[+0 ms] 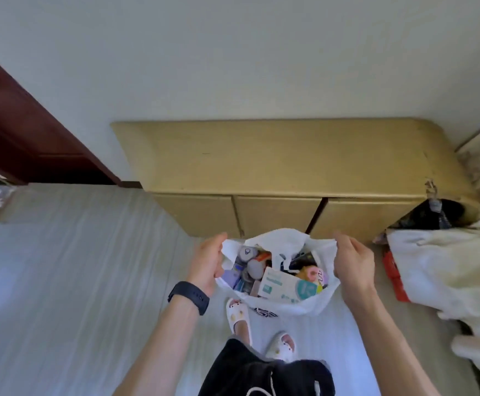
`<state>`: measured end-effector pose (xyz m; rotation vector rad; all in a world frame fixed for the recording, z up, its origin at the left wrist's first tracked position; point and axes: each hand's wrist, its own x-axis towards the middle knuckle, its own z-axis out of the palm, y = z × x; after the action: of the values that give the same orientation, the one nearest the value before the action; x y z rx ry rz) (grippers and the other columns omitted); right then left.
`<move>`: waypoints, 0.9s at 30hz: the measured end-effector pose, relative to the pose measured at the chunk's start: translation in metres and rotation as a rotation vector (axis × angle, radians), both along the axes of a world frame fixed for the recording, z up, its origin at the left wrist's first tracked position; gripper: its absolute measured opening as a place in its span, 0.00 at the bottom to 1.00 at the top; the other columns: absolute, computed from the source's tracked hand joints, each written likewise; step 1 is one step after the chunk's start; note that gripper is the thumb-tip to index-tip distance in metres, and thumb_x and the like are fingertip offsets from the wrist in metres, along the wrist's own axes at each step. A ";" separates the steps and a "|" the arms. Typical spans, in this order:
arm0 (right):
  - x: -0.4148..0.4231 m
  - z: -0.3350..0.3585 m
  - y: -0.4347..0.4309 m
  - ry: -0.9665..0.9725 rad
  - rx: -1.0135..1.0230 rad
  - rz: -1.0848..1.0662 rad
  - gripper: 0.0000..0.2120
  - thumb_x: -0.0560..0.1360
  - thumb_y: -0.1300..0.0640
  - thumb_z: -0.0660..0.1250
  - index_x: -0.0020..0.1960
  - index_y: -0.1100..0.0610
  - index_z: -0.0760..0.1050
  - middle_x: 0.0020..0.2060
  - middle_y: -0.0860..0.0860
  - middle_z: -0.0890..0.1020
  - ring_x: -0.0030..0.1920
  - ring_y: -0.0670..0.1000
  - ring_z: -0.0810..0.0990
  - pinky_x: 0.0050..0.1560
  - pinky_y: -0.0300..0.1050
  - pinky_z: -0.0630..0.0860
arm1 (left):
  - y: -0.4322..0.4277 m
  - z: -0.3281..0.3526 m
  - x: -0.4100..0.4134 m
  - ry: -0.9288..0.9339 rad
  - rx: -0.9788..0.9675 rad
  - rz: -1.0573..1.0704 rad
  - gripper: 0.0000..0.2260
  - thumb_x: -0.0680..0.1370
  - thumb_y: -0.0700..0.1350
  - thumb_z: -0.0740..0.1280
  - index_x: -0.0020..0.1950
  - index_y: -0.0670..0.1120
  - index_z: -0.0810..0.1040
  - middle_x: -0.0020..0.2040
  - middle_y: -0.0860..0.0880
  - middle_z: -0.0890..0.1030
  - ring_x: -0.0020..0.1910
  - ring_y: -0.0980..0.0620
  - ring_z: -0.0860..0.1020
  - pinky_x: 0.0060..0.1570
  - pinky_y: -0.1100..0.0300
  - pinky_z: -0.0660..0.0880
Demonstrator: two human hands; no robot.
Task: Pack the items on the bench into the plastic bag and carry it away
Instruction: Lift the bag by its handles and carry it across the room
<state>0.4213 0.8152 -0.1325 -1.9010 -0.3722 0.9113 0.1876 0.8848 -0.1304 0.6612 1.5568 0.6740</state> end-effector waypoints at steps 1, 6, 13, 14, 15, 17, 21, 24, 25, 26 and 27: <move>-0.008 -0.011 -0.009 0.023 -0.048 0.029 0.17 0.74 0.52 0.63 0.36 0.63 0.63 0.32 0.55 0.62 0.35 0.53 0.60 0.37 0.50 0.59 | -0.014 -0.012 -0.014 0.023 -0.043 0.017 0.12 0.80 0.44 0.64 0.38 0.47 0.66 0.30 0.52 0.59 0.20 0.57 0.54 0.27 0.60 0.51; -0.070 -0.055 -0.048 0.149 -0.226 0.211 0.18 0.75 0.52 0.67 0.34 0.56 0.61 0.29 0.52 0.60 0.33 0.53 0.59 0.36 0.48 0.59 | -0.095 -0.056 -0.099 0.050 -0.209 0.191 0.05 0.79 0.45 0.66 0.47 0.44 0.76 0.27 0.53 0.59 0.20 0.56 0.53 0.24 0.61 0.52; -0.193 -0.070 -0.104 0.144 -0.398 0.579 0.19 0.73 0.55 0.69 0.29 0.56 0.63 0.17 0.43 0.63 0.31 0.54 0.64 0.37 0.47 0.62 | -0.218 -0.075 -0.218 -0.037 -0.327 0.589 0.16 0.79 0.45 0.67 0.33 0.47 0.68 0.24 0.52 0.58 0.22 0.53 0.54 0.25 0.61 0.53; -0.212 -0.070 -0.110 0.114 -0.404 0.641 0.20 0.72 0.54 0.69 0.28 0.56 0.62 0.18 0.43 0.63 0.32 0.54 0.64 0.38 0.48 0.63 | -0.234 -0.078 -0.236 -0.049 -0.334 0.643 0.17 0.79 0.45 0.67 0.32 0.47 0.67 0.25 0.52 0.58 0.23 0.53 0.54 0.27 0.59 0.54; -0.232 -0.070 -0.115 0.075 -0.408 0.702 0.22 0.71 0.52 0.69 0.27 0.54 0.61 0.18 0.43 0.62 0.32 0.54 0.64 0.40 0.50 0.62 | -0.250 -0.080 -0.253 -0.061 -0.333 0.690 0.18 0.79 0.46 0.67 0.32 0.47 0.66 0.25 0.51 0.58 0.24 0.52 0.54 0.29 0.58 0.54; -0.272 -0.066 -0.126 0.030 -0.408 0.786 0.24 0.73 0.51 0.69 0.26 0.52 0.57 0.18 0.43 0.59 0.32 0.52 0.61 0.41 0.51 0.59 | -0.282 -0.082 -0.287 -0.098 -0.315 0.754 0.19 0.79 0.46 0.68 0.31 0.47 0.65 0.24 0.52 0.58 0.23 0.52 0.54 0.30 0.57 0.54; -0.345 -0.059 -0.148 -0.031 -0.353 0.814 0.23 0.77 0.48 0.66 0.30 0.55 0.60 0.26 0.51 0.60 0.33 0.53 0.59 0.38 0.49 0.58 | -0.333 -0.082 -0.357 -0.130 -0.263 0.809 0.19 0.78 0.48 0.68 0.31 0.47 0.64 0.24 0.51 0.58 0.23 0.52 0.54 0.29 0.57 0.54; -0.398 -0.050 -0.150 -0.066 -0.295 0.842 0.17 0.78 0.50 0.65 0.38 0.58 0.65 0.33 0.56 0.61 0.35 0.53 0.60 0.38 0.49 0.58 | -0.358 -0.074 -0.406 -0.160 -0.184 0.826 0.20 0.79 0.48 0.67 0.31 0.47 0.63 0.25 0.51 0.57 0.25 0.51 0.53 0.30 0.57 0.53; -0.416 -0.046 -0.150 -0.087 -0.284 0.863 0.15 0.79 0.51 0.65 0.39 0.58 0.65 0.33 0.56 0.61 0.35 0.54 0.60 0.38 0.48 0.58 | -0.363 -0.069 -0.423 -0.147 -0.168 0.835 0.20 0.79 0.48 0.68 0.31 0.47 0.62 0.25 0.51 0.57 0.25 0.51 0.53 0.30 0.57 0.53; -0.434 -0.040 -0.150 -0.095 -0.261 0.888 0.14 0.79 0.53 0.64 0.39 0.58 0.66 0.33 0.56 0.61 0.35 0.53 0.60 0.38 0.48 0.58 | -0.368 -0.062 -0.440 -0.136 -0.151 0.838 0.20 0.79 0.48 0.67 0.32 0.47 0.63 0.25 0.51 0.57 0.25 0.51 0.53 0.30 0.57 0.53; -0.452 -0.034 -0.149 -0.086 -0.234 0.917 0.15 0.79 0.54 0.64 0.38 0.59 0.65 0.32 0.55 0.61 0.34 0.53 0.59 0.38 0.47 0.57 | -0.371 -0.055 -0.458 -0.142 -0.132 0.841 0.19 0.79 0.49 0.67 0.32 0.47 0.64 0.25 0.51 0.58 0.25 0.51 0.54 0.30 0.58 0.53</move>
<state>-0.0311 0.6667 -0.1669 -1.9776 -1.3010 1.5049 -0.2703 0.5134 -0.1850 -0.1786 1.7072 1.1886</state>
